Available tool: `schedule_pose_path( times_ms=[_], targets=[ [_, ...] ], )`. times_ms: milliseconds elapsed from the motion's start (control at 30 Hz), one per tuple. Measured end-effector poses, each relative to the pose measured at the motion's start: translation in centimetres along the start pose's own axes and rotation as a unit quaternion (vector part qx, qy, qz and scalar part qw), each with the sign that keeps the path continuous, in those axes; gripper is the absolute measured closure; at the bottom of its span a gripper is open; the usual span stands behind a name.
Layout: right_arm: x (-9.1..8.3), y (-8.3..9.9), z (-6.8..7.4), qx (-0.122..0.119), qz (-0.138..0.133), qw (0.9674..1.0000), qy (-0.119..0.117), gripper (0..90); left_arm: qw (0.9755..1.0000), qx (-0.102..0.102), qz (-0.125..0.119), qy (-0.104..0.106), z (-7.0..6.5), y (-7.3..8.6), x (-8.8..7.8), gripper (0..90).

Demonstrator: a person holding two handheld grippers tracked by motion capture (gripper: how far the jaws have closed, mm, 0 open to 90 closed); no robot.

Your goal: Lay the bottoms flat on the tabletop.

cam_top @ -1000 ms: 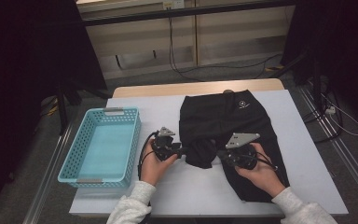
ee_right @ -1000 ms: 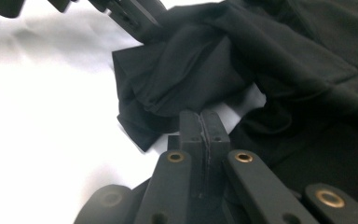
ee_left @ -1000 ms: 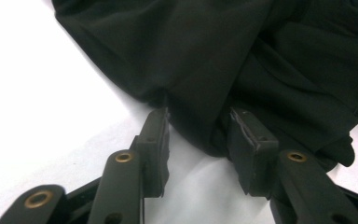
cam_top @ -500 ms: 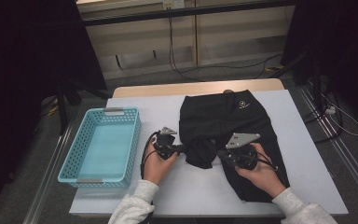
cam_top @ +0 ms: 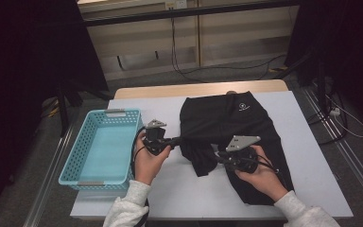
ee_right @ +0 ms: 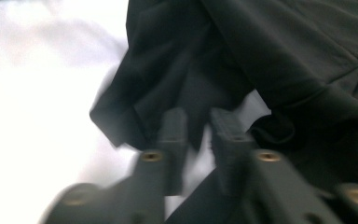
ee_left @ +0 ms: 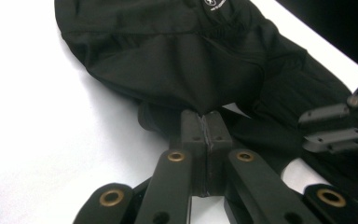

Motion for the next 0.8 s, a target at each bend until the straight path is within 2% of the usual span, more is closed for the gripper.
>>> schedule_pose_path(
  times_ms=[33,100,133,233,333,400,467,567,667,733,800],
  targets=[
    [0.0,-0.2,0.0,0.001,-0.004,1.0,0.004,67.3,1.0,0.002,0.0,-0.001,0.1,0.1,0.1,89.8],
    [-0.2,-0.6,0.1,-0.009,-0.01,0.9999,0.011,65.2,1.0,0.002,0.004,-0.005,0.3,0.3,0.4,89.8],
    [-0.1,-0.9,0.3,-0.009,-0.014,0.9998,0.009,60.7,0.9999,0.002,0.005,-0.009,0.5,0.4,0.5,89.8],
    [0.6,-1.6,1.3,-0.005,-0.02,0.9997,-0.012,59.0,0.9999,-0.002,0.008,-0.012,0.9,0.7,0.8,89.7],
    [2.1,-1.7,2.2,-0.018,-0.003,0.9995,-0.025,58.2,0.9999,-0.005,0.007,-0.014,1.1,0.8,0.9,89.7],
    [3.0,-1.8,2.8,-0.017,0.002,0.9992,-0.035,57.8,0.9999,-0.004,0.005,-0.015,1.1,0.8,1.0,89.7],
    [3.8,-1.7,3.3,-0.034,0.017,0.9988,-0.032,58.2,0.9999,-0.001,0.005,-0.015,1.0,0.8,1.0,89.7],
    [4.7,-1.3,4.0,-0.041,0.035,0.9977,-0.04,58.8,0.9998,0.002,0.007,-0.016,0.9,0.9,1.1,89.7],
    [5.3,-0.5,4.2,-0.05,0.056,0.9967,-0.034,61.8,0.9998,0.002,0.004,-0.018,0.9,0.9,1.2,89.7],
    [5.5,-0.4,4.2,-0.049,0.051,0.997,-0.032,74.1,0.9998,-0.001,0.005,-0.019,1.0,1.0,1.3,89.7],
    [5.4,-0.4,3.9,-0.058,0.055,0.9966,-0.02,86.6,0.9996,-0.007,0.007,-0.025,1.2,1.0,1.2,89.7]
  ],
)
Point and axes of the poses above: each handheld gripper's, and its own axes: x roughly forward along the jaws, y roughly out of its underside, z roughly to its left, the point moved 9 cm from there along x, roughly forward along the jaws, and after that the axes turned 4 degrees about -y, right-handed, at the moved point
